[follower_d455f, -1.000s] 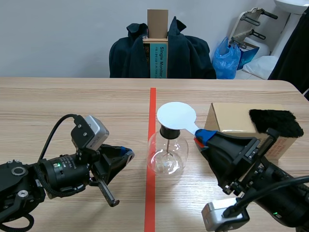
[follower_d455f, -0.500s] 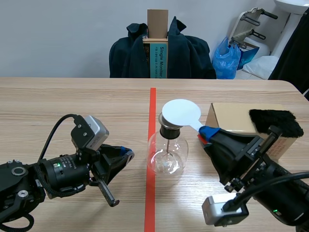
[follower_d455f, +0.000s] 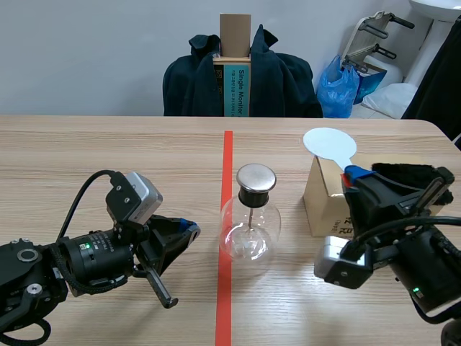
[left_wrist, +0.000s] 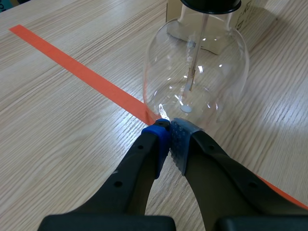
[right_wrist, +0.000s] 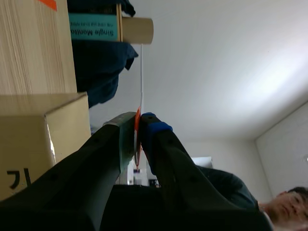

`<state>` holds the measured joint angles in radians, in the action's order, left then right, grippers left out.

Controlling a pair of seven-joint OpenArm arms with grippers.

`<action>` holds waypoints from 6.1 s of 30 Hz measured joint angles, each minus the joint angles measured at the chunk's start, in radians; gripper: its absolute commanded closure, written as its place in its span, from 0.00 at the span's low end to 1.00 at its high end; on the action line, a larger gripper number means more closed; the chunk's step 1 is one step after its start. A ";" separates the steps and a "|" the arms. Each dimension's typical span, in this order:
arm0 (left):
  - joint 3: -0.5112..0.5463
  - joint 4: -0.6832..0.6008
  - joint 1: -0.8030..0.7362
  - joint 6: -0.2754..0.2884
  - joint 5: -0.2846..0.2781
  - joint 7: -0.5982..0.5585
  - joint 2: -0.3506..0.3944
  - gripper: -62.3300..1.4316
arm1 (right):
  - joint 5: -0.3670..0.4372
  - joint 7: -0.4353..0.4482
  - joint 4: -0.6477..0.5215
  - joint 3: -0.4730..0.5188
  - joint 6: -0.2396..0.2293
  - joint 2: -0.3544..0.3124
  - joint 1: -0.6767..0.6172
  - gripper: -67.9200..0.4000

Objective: Do the electroscope experiment.
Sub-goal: 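Move the plate toward and away from the electroscope, then rub the plate on the fur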

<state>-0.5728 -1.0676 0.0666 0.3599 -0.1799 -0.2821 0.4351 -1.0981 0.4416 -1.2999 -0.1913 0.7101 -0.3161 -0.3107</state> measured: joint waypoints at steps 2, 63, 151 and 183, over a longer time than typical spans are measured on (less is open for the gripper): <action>0.000 0.000 0.000 0.000 0.000 0.000 0.000 0.95 | 0.003 -0.036 0.000 0.000 0.000 0.000 0.000 0.98; 0.000 0.000 0.000 0.000 0.000 0.000 0.000 0.95 | -0.006 0.457 0.000 0.000 0.000 0.000 0.000 0.98; 0.559 -0.697 -0.719 0.055 -0.075 -0.022 0.235 0.00 | 0.324 -0.019 -0.318 0.487 -0.127 -0.046 -0.160 0.98; 0.559 -0.696 -0.720 0.055 -0.053 -0.022 0.235 0.00 | 0.042 0.018 0.171 0.333 -0.120 0.108 -0.016 0.98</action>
<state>-0.0139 -1.7638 -0.6533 0.4152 -0.2325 -0.3038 0.6701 -1.0557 0.4599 -1.1290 0.1417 0.5900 -0.2077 -0.3271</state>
